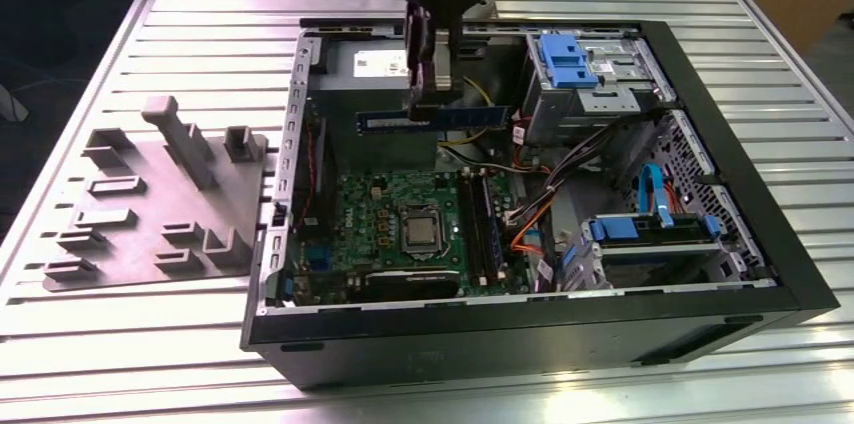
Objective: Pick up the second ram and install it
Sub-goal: 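Pick up the second ram and move it above second insertion slot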
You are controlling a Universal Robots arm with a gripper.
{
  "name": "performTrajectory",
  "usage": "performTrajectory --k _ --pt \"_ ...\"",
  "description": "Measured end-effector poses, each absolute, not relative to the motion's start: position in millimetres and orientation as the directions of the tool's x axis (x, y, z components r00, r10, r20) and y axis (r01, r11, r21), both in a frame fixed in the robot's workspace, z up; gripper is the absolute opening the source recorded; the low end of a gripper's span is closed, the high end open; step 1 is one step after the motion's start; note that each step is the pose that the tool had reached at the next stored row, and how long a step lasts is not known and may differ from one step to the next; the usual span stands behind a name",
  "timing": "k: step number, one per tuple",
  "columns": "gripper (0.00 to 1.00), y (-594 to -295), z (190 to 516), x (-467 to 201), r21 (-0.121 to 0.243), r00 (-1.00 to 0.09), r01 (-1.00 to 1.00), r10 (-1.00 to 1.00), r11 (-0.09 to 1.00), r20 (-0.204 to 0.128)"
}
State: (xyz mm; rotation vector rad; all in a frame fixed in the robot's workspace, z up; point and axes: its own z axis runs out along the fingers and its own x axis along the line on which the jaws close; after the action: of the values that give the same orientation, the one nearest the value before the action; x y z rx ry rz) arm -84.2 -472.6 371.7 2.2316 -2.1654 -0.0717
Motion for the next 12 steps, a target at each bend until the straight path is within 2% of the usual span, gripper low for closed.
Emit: performTrajectory --k 12 --pt "0.12 -474.8 350.0 -83.9 0.055 0.029 -0.998 -1.0 -0.03 -0.011"
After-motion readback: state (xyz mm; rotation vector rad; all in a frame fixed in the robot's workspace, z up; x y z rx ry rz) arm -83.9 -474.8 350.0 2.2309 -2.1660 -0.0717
